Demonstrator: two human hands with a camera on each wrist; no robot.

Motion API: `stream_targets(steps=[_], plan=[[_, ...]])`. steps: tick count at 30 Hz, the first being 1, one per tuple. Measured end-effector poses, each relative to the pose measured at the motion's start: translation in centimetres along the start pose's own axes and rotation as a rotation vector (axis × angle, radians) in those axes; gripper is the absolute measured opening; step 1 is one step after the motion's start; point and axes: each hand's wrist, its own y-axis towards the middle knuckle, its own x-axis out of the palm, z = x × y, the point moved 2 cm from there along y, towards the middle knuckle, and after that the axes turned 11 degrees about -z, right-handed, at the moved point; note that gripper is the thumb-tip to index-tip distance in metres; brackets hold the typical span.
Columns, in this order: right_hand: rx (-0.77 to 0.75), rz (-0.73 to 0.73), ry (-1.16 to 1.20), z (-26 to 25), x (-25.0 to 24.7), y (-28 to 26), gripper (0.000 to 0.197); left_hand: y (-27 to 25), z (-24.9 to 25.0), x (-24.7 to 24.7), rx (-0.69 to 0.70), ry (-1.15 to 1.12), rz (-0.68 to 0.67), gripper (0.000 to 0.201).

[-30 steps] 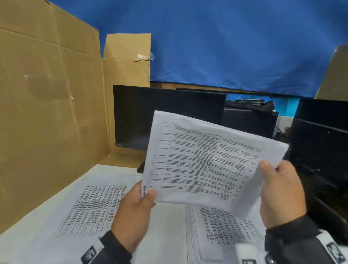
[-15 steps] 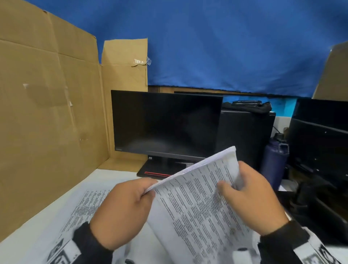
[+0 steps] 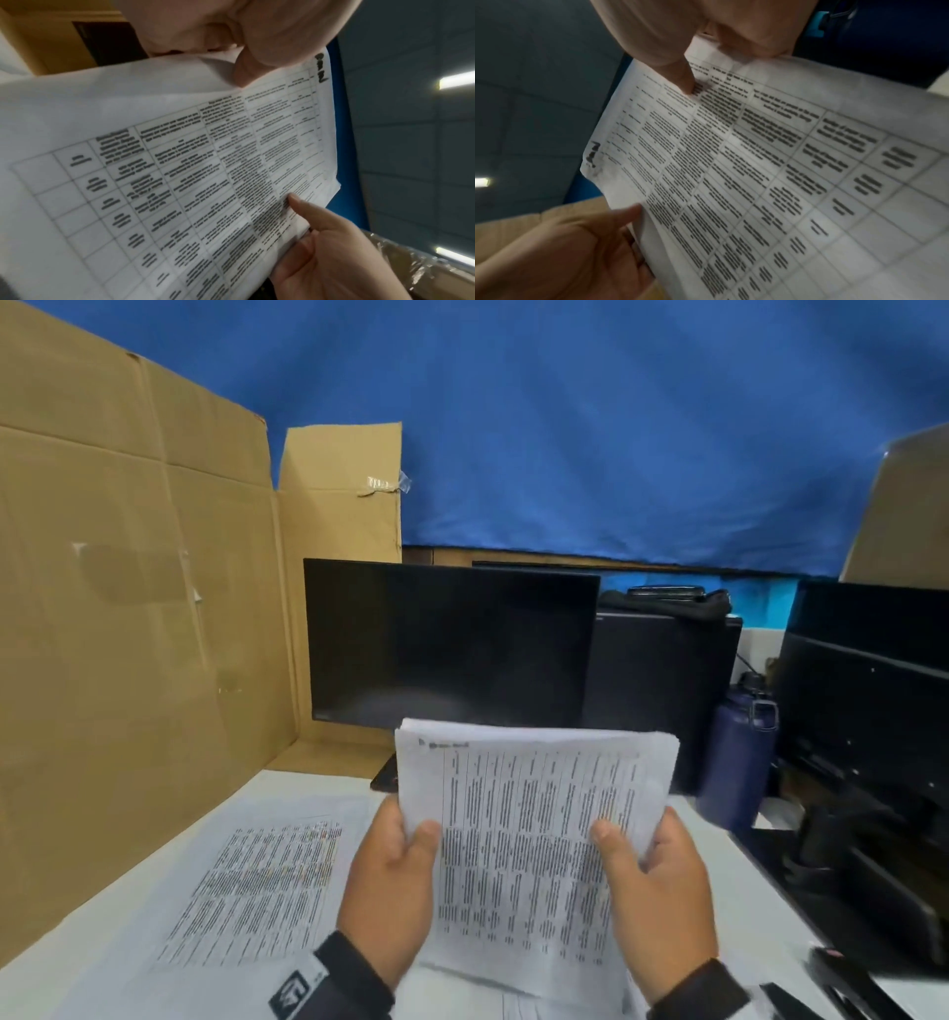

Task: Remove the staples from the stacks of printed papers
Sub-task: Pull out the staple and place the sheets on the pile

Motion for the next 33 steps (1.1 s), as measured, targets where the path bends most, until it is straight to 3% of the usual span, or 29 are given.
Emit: stream_targets(steps=[6, 15, 24, 28, 33], plan=[[0.082, -0.024, 0.058, 2.1, 0.9, -0.5, 0.022, -0.3, -3.1, 0.2, -0.115, -0.104, -0.025, 0.027], [-0.077, -0.051, -0.027, 0.1, 1.6, -0.2, 0.018, 0.1, -2.0, 0.5, 0.028, -0.02, 0.05, 0.022], [-0.001, -0.129, -0.129, 2.6, 2.8, -1.5, 0.02, -0.1, -6.2, 0.5, -0.183, -0.144, 0.021, 0.022], [-0.007, -0.127, -0.118, 2.6, 2.6, -0.7, 0.022, 0.0, -6.4, 0.3, -0.188, -0.117, 0.016, 0.017], [0.037, -0.345, -0.288, 1.5, -1.0, 0.1, 0.025, -0.3, -3.6, -2.2, -0.093, 0.054, 0.039, 0.023]])
